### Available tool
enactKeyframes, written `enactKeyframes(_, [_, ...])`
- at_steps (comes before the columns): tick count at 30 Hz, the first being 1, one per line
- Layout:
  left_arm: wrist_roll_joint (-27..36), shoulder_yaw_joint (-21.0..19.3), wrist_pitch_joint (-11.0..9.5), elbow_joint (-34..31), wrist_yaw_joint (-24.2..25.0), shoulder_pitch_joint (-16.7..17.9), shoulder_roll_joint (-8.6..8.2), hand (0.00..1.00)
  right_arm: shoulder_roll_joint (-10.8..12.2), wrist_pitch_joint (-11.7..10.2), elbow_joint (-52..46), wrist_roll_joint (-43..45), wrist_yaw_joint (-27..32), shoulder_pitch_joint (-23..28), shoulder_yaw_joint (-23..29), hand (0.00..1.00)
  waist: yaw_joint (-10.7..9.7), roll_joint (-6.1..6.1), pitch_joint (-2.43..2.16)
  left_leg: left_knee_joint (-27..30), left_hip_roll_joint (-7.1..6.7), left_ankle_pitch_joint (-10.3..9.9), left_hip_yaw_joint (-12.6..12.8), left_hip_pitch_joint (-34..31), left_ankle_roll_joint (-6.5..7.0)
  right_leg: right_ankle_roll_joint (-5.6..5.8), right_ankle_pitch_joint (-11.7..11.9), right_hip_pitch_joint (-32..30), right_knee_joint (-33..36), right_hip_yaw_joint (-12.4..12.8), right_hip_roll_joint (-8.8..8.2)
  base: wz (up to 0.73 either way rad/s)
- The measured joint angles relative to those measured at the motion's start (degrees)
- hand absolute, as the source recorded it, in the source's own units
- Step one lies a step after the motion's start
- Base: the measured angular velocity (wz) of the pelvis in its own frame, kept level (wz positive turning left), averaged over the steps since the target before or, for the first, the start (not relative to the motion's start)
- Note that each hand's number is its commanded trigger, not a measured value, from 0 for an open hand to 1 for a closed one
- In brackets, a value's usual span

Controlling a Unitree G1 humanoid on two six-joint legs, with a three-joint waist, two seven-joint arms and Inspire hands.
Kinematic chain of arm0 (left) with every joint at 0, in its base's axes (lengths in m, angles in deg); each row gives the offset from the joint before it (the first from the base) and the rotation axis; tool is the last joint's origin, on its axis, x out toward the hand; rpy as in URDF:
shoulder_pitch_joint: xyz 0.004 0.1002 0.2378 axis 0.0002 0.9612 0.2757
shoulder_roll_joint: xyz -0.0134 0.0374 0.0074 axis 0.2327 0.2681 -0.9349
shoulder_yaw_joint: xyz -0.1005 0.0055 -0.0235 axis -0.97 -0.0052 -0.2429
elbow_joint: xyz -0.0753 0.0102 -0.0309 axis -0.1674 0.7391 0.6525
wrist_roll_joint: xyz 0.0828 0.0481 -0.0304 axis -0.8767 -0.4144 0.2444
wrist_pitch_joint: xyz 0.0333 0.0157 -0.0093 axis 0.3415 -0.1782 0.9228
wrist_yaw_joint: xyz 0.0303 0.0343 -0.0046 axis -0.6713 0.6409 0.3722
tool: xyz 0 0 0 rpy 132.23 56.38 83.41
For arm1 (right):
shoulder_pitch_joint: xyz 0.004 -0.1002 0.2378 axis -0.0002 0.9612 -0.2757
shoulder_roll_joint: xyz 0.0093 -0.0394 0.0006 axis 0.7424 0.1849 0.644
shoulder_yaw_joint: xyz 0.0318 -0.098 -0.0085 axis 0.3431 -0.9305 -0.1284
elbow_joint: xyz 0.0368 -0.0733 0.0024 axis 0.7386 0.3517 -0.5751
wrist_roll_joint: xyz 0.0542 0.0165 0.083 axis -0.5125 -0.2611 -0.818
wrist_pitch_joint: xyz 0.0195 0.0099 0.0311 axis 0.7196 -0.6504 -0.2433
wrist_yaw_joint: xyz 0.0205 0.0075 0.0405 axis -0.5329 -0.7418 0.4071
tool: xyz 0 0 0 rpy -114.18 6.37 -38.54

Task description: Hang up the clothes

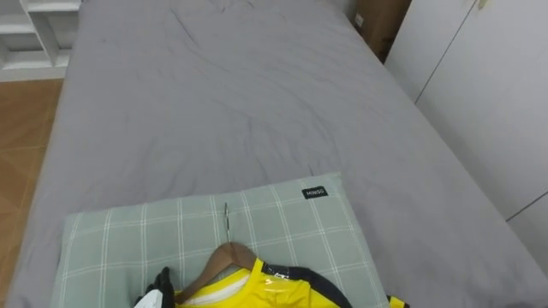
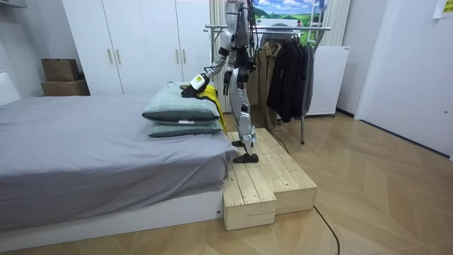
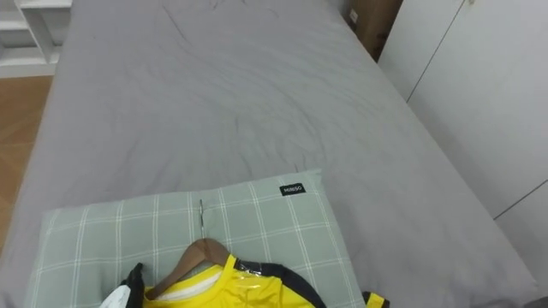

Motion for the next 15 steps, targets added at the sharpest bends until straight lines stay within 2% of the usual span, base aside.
enactKeyframes(5, [0.15, -0.01, 0.01, 0.22, -0.18, -0.27, -0.07, 0.0, 0.49, 1.13, 0.02, 0.01, -0.01, -0.02, 0.0, 0.0, 0.39, -0.17, 0.02, 0.06, 0.0, -0.01, 0.29, -0.31, 0.0, -0.01, 0.01, -0.22, -0.02, 0.26, 0.04, -0.02])
enactKeyframes(9, [0.12, -0.02, 0.01, 0.21, -0.09, -0.55, -0.49, 0.0, 0.51, 1.15, 0.03, 0.11, 0.0, -0.09, 0.04, 0.0, 1.4, -0.31, -0.08, 0.15, 0.07, -0.01, 0.3, -0.41, 0.0, -0.11, 0.07, -0.53, 0.02, 0.3, 0.11, 0.0])
enactKeyframes(10, [0.12, -0.02, 0.01, 0.21, -0.06, -0.55, -0.5, 0.03, 0.52, 1.14, 0.03, 0.12, 0.0, -0.15, 0.04, 0.0, 1.43, -0.35, -0.1, 0.16, 0.08, -0.01, 0.3, -0.44, 0.0, -0.12, 0.07, -0.58, 0.03, 0.3, 0.11, 0.0])
enactKeyframes(11, [0.1, -0.03, 0.01, 0.21, -0.02, -0.56, -0.5, 0.32, 0.53, 1.14, 0.05, 0.11, 0.02, -0.36, 0.03, 0.0, 1.43, -0.35, -0.1, 0.17, 0.1, -0.01, 0.3, -0.46, -0.01, -0.16, 0.1, -0.6, 0.04, 0.3, 0.12, 0.0])
enactKeyframes(12, [0.1, -0.05, 0.01, 0.21, 0.03, -0.56, -0.5, 0.92, 0.53, 1.14, 0.06, 0.11, 0.18, -0.53, 0.03, 0.0, 1.43, -0.35, -0.1, 0.16, 0.1, -0.01, 0.3, -0.46, 0.0, -0.17, 0.11, -0.6, 0.04, 0.3, 0.12, 0.0])
enactKeyframes(13, [0.1, -0.07, 0.01, 0.21, 0.05, -0.56, -0.5, 1.0, 0.54, 1.14, 0.05, 0.1, 0.29, -0.6, 0.03, 0.0, 1.43, -0.35, -0.1, 0.16, 0.1, -0.01, 0.3, -0.46, 0.0, -0.17, 0.11, -0.59, 0.04, 0.3, 0.12, 0.0])
enactKeyframes(15, [0.1, -0.23, 0.01, 0.21, -0.03, -0.58, -0.48, 1.0, 0.55, 1.13, 0.05, 0.1, 0.44, -0.85, 0.04, 0.0, 1.43, -0.35, -0.1, 0.16, 0.1, -0.01, 0.3, -0.44, 0.0, -0.18, 0.12, -0.58, 0.04, 0.3, 0.12, 0.0])
